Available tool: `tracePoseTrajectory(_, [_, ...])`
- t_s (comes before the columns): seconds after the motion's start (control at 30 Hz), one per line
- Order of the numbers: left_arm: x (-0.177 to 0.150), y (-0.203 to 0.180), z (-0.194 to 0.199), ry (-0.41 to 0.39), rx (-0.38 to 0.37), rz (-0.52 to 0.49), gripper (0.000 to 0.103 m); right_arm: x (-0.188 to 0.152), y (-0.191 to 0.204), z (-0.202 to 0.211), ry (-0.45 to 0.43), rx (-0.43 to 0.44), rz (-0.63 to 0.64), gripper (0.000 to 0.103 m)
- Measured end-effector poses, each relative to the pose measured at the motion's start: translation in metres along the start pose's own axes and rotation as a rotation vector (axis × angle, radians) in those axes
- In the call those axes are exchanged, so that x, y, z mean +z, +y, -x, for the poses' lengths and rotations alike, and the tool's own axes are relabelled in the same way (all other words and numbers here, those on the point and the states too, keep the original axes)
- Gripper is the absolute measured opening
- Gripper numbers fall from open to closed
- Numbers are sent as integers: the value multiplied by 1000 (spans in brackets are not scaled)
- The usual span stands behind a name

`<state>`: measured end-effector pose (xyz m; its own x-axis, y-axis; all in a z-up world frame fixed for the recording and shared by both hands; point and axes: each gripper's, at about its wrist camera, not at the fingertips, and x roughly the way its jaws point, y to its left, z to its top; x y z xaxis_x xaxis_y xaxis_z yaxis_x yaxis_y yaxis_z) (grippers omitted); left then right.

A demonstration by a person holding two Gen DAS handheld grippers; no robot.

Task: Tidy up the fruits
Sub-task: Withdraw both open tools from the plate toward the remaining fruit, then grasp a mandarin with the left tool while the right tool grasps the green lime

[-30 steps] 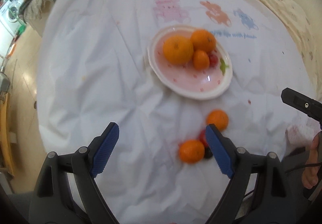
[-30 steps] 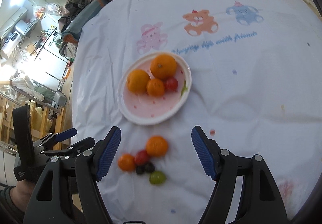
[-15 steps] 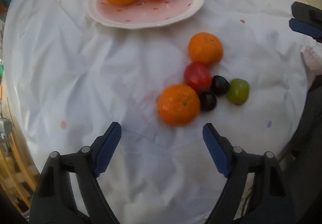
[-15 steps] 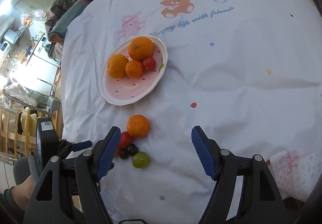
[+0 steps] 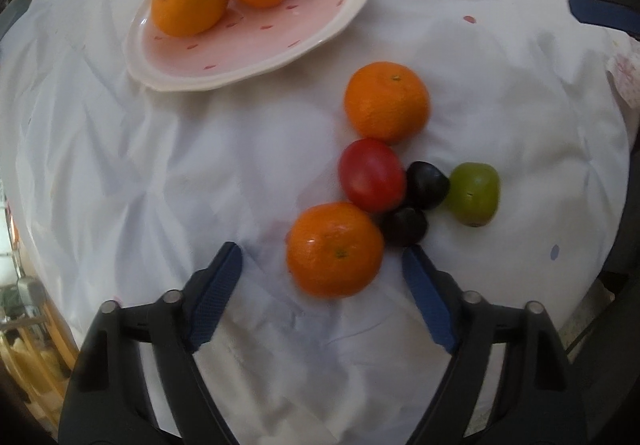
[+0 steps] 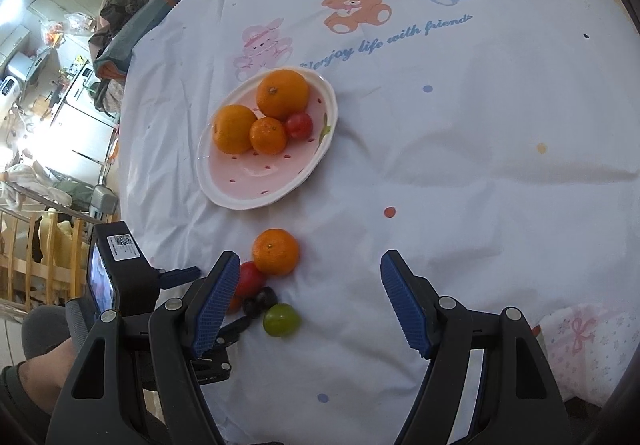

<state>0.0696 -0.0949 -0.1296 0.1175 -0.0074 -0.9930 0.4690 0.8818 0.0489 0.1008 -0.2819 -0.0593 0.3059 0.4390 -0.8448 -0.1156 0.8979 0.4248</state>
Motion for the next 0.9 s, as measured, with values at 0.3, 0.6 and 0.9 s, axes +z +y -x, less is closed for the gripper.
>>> tracePoseTrajectory(0.3, [-3, -4, 8, -11, -33, 19, 37, 1, 10, -5, 13, -3, 25, 76])
tracePoseTrajectory(0.6, [-14, 37, 51, -101, -116, 178, 37, 0, 7, -6, 13, -30, 29, 76])
tracePoseTrajectory(0.9, [-28, 92, 70, -225, -98, 466, 37, -8, 14, -19, 48, -96, 111, 76])
